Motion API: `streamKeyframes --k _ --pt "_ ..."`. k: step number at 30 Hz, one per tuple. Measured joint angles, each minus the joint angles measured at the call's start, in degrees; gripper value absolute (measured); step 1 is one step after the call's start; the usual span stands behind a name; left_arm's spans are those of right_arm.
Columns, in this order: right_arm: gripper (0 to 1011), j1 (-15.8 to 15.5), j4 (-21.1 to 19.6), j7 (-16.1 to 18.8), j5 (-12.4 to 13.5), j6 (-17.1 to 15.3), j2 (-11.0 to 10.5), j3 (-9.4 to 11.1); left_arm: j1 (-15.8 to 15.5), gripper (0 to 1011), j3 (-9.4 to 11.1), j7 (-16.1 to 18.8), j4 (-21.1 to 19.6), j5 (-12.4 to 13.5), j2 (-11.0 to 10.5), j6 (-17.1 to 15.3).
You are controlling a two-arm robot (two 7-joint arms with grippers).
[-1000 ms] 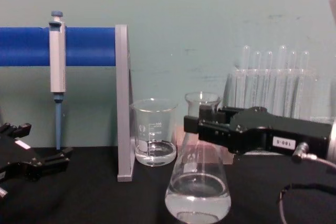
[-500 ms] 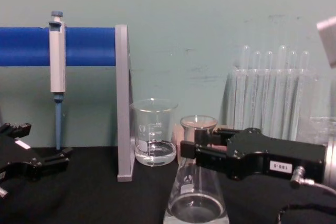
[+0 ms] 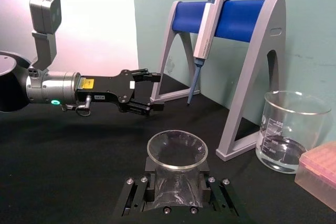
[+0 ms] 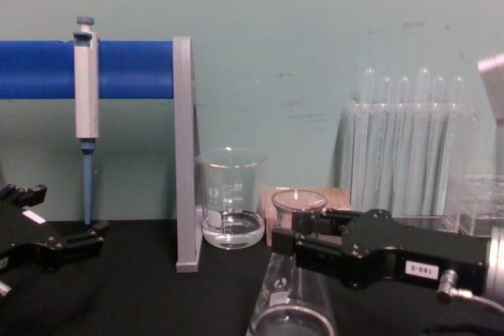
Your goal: Grasp the erlenmeyer flask with one hand, shake it three times, then place it back.
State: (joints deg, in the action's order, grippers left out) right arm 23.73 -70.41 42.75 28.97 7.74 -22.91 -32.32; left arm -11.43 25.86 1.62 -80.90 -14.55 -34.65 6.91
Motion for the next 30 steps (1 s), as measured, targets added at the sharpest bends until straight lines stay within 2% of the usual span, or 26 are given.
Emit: streamKeyframes --k 30 --pt "456 0.8 1.7 0.7 0.5 -1.0 0.2 -0.6 0.0 1001 0.0 0.0 0.0 0.0 0.0 0.0"
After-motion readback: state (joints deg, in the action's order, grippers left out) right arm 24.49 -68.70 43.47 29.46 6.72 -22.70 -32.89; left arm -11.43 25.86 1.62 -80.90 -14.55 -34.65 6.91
